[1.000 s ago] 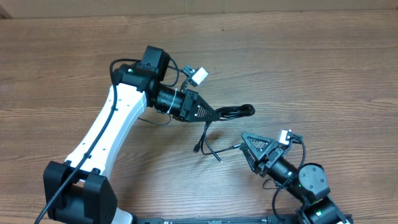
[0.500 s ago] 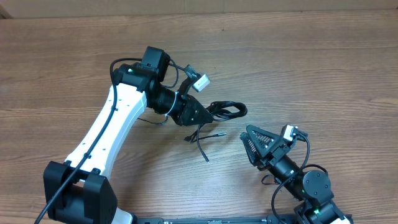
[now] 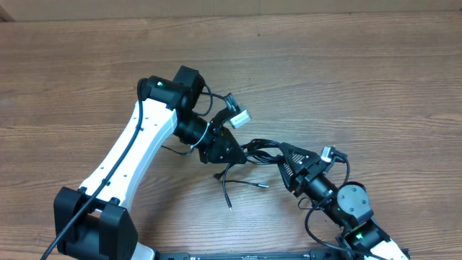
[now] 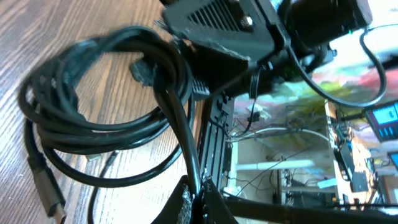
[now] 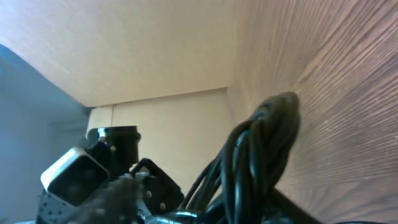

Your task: Untangle cables

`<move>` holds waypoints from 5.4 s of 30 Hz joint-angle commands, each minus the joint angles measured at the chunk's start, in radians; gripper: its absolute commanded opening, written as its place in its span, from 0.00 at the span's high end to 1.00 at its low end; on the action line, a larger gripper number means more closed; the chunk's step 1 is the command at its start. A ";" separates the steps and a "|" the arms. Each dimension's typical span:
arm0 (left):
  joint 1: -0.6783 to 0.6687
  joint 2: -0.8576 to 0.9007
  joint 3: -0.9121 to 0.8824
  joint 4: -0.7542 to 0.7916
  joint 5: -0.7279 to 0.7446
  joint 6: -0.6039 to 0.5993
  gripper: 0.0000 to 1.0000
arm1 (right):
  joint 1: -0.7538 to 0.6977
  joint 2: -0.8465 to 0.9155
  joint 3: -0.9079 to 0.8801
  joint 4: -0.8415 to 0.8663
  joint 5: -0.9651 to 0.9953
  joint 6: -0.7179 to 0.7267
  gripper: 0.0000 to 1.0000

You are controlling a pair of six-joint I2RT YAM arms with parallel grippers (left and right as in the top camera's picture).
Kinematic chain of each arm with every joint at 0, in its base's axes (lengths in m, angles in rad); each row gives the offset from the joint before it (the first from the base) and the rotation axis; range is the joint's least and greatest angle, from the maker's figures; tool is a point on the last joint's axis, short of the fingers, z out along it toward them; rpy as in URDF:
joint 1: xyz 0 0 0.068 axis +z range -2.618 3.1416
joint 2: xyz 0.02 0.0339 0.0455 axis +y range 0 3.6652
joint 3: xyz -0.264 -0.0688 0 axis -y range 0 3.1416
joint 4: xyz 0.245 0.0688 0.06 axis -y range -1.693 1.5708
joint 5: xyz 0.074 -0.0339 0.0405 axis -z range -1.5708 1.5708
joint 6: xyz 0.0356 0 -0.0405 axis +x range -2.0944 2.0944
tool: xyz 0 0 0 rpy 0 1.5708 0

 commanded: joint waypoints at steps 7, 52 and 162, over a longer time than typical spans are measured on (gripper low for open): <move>0.000 -0.007 0.025 -0.046 -0.063 0.202 0.96 | 0.018 0.182 0.023 0.135 -0.122 0.010 0.82; -0.117 -0.006 -0.055 0.425 -0.624 -0.325 0.04 | 0.015 0.193 0.527 -0.805 -0.035 -0.403 0.92; -0.034 0.000 -0.059 0.380 -0.535 -1.704 0.96 | 0.015 0.273 0.527 -0.787 0.036 -0.267 0.57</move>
